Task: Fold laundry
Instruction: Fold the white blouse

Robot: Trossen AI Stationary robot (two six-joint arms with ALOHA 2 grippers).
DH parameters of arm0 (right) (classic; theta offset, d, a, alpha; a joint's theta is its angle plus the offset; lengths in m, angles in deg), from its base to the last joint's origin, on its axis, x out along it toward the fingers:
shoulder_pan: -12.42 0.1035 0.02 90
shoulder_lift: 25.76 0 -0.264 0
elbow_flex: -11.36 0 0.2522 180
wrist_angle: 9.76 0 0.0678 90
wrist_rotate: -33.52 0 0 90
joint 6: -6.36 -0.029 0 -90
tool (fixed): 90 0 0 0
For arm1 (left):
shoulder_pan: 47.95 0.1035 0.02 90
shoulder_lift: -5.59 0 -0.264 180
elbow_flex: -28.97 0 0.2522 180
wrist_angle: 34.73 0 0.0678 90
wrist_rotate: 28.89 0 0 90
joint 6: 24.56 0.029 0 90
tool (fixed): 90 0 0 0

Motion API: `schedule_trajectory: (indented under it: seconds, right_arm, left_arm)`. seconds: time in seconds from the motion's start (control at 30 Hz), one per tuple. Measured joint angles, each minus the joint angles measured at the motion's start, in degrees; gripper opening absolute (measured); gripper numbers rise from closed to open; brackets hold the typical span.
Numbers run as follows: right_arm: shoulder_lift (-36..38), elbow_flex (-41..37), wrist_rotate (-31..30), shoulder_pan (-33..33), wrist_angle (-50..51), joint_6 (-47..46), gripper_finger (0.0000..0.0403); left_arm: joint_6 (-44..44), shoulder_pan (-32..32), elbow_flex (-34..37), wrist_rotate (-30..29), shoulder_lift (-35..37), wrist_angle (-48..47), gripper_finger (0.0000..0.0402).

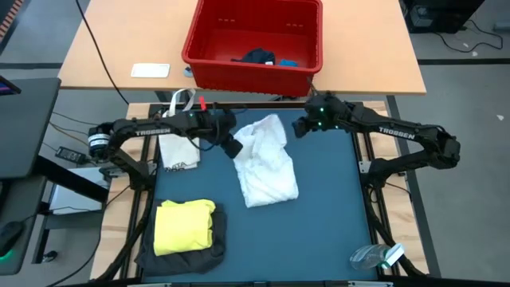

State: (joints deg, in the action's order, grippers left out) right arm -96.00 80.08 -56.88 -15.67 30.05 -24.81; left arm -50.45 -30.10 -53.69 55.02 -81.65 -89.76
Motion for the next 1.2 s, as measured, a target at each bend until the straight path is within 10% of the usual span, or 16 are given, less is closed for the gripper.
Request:
schedule_trajectory:
  seconds: [0.33, 0.6, 0.93, 1.2]
  right_arm:
    - [0.02, -0.31, 7.18, 13.02, 7.93, -8.50, 0.0219]
    - [0.07, -11.09, -0.37, 25.97, -0.87, -27.15, 0.0210]
    - [0.01, -26.70, -7.24, 23.35, -23.26, -32.12, 0.0210]
    - [-2.79, -30.18, -2.93, 18.45, -29.84, -29.70, 0.0148]
  left_arm:
    - [-4.07, -8.60, 0.02, 0.77, -0.03, 1.76, 0.0111]
    - [-13.17, -18.90, 1.55, -2.02, -4.80, 5.38, 0.0124]
    - [-18.66, -13.27, 10.97, 1.47, -12.67, 31.08, 0.0221]
    - [-17.85, -12.18, 11.23, 5.42, -14.19, 37.15, 0.0141]
